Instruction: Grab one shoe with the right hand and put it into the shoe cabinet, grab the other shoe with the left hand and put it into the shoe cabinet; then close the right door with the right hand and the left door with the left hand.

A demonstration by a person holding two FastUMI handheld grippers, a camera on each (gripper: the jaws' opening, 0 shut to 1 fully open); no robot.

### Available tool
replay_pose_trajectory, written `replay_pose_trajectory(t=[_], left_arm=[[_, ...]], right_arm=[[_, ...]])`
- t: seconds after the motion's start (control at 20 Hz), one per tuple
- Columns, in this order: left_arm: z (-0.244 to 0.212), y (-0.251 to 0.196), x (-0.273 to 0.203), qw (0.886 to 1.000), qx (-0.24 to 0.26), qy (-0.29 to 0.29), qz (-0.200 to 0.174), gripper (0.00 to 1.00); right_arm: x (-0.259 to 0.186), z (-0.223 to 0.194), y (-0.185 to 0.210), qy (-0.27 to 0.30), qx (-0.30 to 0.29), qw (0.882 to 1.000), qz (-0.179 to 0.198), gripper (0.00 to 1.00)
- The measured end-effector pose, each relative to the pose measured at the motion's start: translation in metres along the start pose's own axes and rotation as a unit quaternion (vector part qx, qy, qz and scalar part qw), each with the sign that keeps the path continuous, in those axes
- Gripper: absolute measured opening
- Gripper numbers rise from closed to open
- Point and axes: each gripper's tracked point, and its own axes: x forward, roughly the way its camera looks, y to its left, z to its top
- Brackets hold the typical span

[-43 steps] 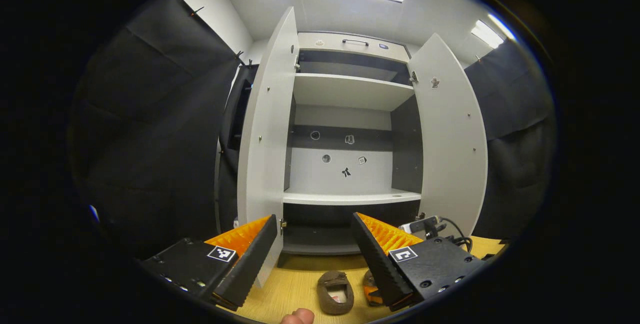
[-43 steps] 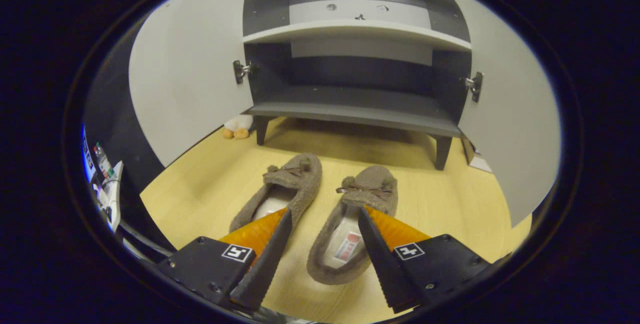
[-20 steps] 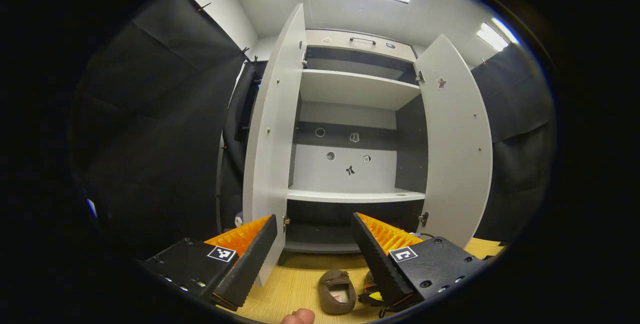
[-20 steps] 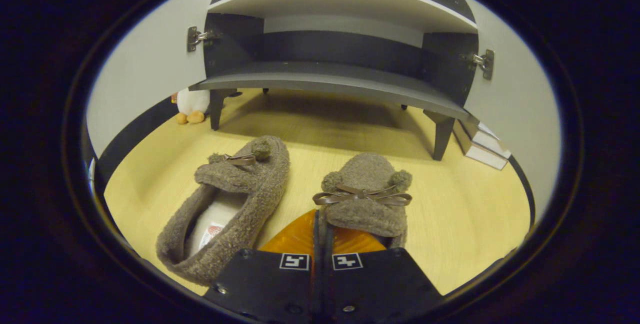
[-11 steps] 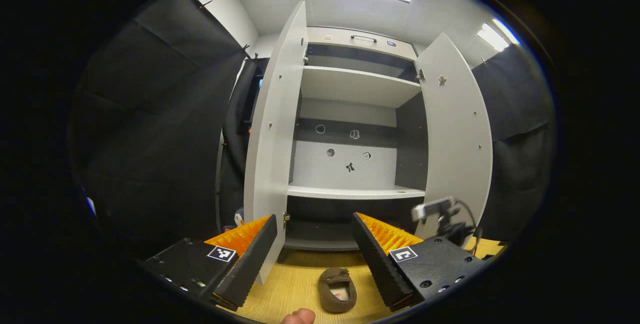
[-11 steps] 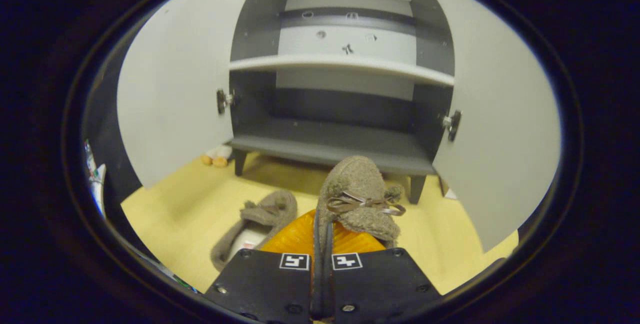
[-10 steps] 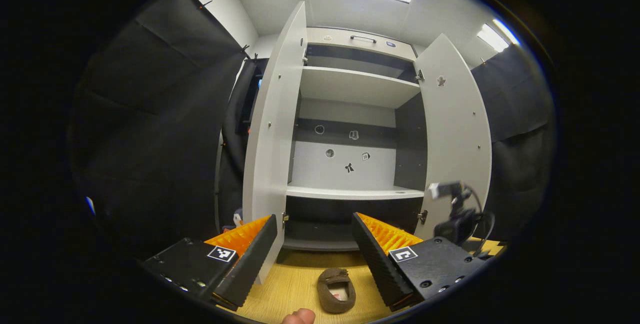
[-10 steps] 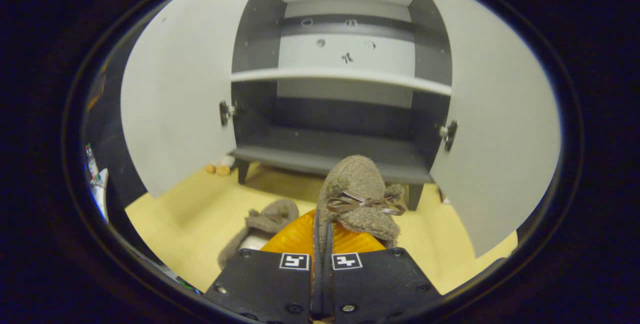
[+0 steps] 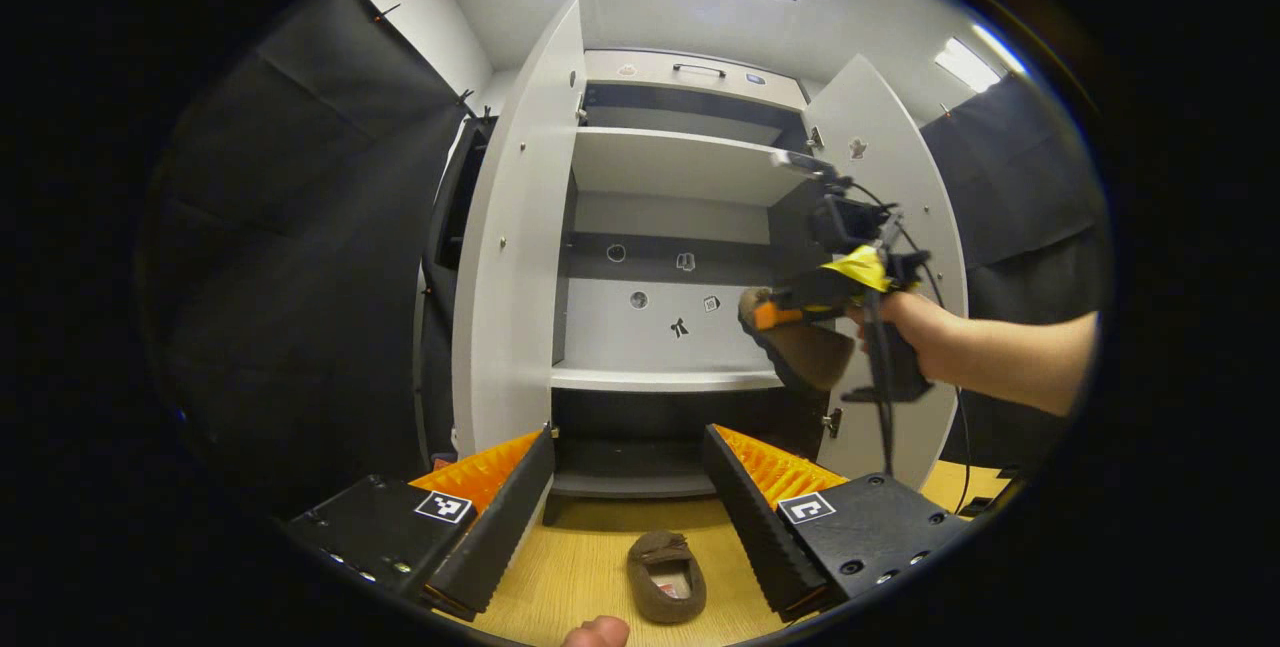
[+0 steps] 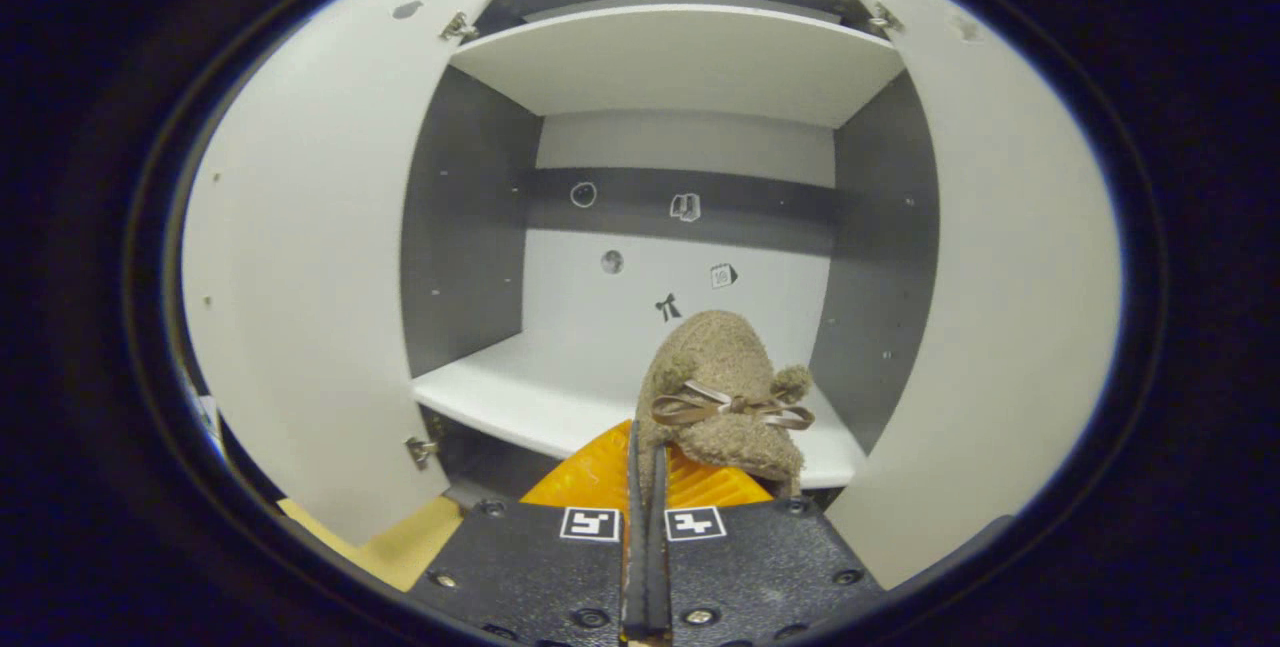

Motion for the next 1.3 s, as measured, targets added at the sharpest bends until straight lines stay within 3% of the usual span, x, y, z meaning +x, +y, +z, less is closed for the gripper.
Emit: replay_pose_trajectory(t=[0.2,0.35,0.6,0.65,0.8,0.9,0.95,1.05,1.15,1.2,1.25,1.3], left_arm=[[-0.003,-0.001,0.001,1.000,0.006,0.009,-0.002,0.95],[-0.004,0.002,-0.001,1.000,0.014,0.013,0.006,0.95],[-0.007,0.019,0.001,0.999,0.035,0.014,0.039,0.95],[-0.006,0.020,0.002,0.998,0.034,0.015,0.041,0.95],[-0.005,0.022,0.002,0.998,0.031,0.013,0.045,0.95],[-0.002,0.021,0.002,0.998,0.038,0.007,0.045,0.95],[0.000,0.020,0.003,0.998,0.040,0.004,0.044,0.95],[0.000,0.017,0.003,0.999,0.038,0.003,0.038,0.95],[-0.001,0.014,0.006,0.999,0.032,0.004,0.031,0.95],[-0.003,0.011,0.006,0.999,0.030,0.005,0.028,0.95],[-0.004,0.009,0.005,0.999,0.029,0.007,0.024,0.95],[-0.004,0.006,0.005,0.999,0.030,0.007,0.021,0.95]], right_arm=[[0.078,-0.006,-0.006,0.077,-0.016,0.997,-0.018,0.04],[0.110,-0.028,-0.009,0.126,-0.047,0.990,-0.030,0.04],[0.123,-0.028,-0.010,0.135,-0.032,0.989,-0.043,0.05],[0.124,-0.028,-0.010,0.134,-0.031,0.989,-0.046,0.13],[0.122,-0.026,-0.010,0.135,-0.036,0.989,-0.047,0.11],[0.119,-0.023,-0.002,0.131,-0.030,0.990,-0.035,0.23],[0.113,-0.023,0.002,0.130,-0.023,0.991,-0.022,0.49],[0.091,-0.017,0.006,0.124,-0.019,0.992,-0.006,0.73],[0.063,-0.008,0.005,0.098,-0.029,0.995,0.003,0.74],[0.046,-0.001,0.006,0.078,-0.035,0.996,0.012,0.67],[0.024,0.005,0.010,0.056,-0.036,0.998,0.021,0.74],[0.000,0.010,0.010,0.033,-0.035,0.999,0.025,0.70]])
